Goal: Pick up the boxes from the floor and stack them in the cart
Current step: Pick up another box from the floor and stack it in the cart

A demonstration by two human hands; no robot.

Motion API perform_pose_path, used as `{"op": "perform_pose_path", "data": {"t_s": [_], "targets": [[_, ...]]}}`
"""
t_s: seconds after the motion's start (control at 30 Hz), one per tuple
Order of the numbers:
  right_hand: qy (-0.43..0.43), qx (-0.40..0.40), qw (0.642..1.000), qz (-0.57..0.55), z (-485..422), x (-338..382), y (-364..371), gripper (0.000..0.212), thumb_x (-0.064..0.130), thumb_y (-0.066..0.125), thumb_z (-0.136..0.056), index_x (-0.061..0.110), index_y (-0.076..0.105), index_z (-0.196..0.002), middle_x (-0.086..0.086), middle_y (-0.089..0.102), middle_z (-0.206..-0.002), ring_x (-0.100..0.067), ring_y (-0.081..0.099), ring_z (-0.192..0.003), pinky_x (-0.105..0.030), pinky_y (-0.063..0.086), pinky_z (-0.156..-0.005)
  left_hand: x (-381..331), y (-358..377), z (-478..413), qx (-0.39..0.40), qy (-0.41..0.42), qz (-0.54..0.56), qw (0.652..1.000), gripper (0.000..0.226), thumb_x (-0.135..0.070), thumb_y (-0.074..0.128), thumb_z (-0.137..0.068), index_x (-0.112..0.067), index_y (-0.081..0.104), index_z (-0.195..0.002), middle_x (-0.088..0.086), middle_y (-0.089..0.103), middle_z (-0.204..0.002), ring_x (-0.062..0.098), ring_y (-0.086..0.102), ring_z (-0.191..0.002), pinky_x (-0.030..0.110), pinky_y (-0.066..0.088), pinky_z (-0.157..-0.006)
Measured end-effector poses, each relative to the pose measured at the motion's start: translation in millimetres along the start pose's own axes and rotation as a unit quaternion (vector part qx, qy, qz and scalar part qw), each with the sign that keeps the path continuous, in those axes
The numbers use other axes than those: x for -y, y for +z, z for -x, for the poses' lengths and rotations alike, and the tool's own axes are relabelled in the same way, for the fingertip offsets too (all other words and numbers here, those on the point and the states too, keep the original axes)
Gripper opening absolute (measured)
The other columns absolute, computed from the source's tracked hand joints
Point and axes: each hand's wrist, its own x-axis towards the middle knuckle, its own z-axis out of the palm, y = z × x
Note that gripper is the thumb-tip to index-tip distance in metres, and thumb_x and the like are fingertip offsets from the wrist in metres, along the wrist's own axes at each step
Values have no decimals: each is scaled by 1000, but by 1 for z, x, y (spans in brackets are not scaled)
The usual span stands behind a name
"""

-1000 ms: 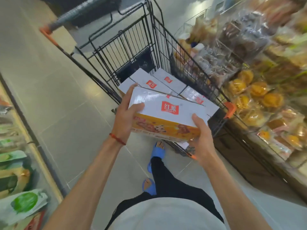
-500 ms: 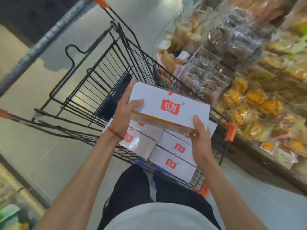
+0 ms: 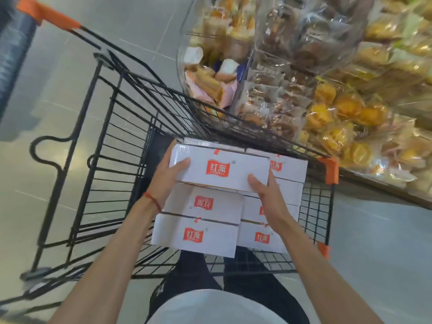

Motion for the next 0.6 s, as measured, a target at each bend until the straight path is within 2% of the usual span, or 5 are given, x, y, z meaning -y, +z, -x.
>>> {"op": "perform_pose_path", "data": {"t_s": [0.13,0.27,0.4,0.53,0.6], "targets": [[29,-4,1000,-2,-9,-17,18,46,32,61,-102,31,48,-147,15,69,-132,1,67,-114,-26,56,-95,11,-11,-13,-16,-29,-54,998,61,-26,64,-96,-41,36,-148,-1,59,-138,21,60,-124,48,46,-108],[50,-16,999,-4,-19,-23,31,44,32,60,-103,31,46,-145,11,68,-127,3,71,-100,-17,58,-69,25,-18,-22,-32,-54,-106,992,58,-42,63,-89,-43,43,-143,-3,62,-135,22,59,-125,51,46,-108],[84,-21,996,10,-27,-34,39,48,37,60,-103,34,41,-147,5,67,-131,-11,74,-102,-25,62,-70,29,-15,-27,-26,-54,-149,987,22,-31,56,-100,-44,54,-119,-6,69,-112,20,67,-108,45,55,-97],[106,-36,993,35,-31,-39,45,50,39,58,-103,35,37,-148,4,65,-132,-14,72,-104,-26,63,-68,33,-10,-28,-41,-65,-164,984,25,-34,52,-102,-46,42,-122,-3,63,-114,21,64,-106,46,54,-96],[114,-47,992,31,-32,-41,45,49,39,59,-103,35,39,-147,4,65,-132,-16,72,-106,-32,65,-75,33,-9,-29,-46,-64,-165,983,28,-33,51,-103,-43,40,-127,-1,61,-118,22,63,-107,42,54,-93]]}}
